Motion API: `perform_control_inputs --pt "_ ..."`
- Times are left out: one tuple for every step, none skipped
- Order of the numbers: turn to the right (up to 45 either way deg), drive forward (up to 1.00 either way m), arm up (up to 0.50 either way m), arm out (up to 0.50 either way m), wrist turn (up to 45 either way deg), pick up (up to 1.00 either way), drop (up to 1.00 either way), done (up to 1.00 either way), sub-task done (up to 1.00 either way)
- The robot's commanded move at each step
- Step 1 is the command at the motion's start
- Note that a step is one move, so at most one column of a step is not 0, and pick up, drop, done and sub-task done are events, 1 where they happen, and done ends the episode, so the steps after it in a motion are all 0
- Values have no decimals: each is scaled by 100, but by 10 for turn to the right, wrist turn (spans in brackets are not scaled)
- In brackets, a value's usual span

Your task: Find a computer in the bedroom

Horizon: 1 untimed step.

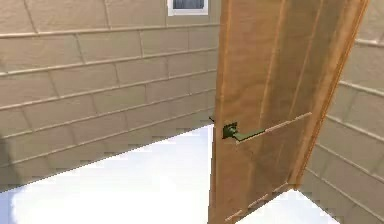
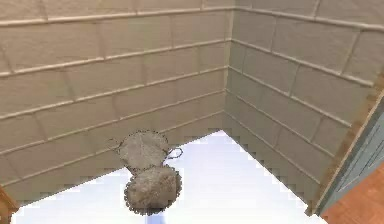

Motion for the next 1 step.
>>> perform_control_inputs --pt "450 0 0 0 0 0 0 0 0"
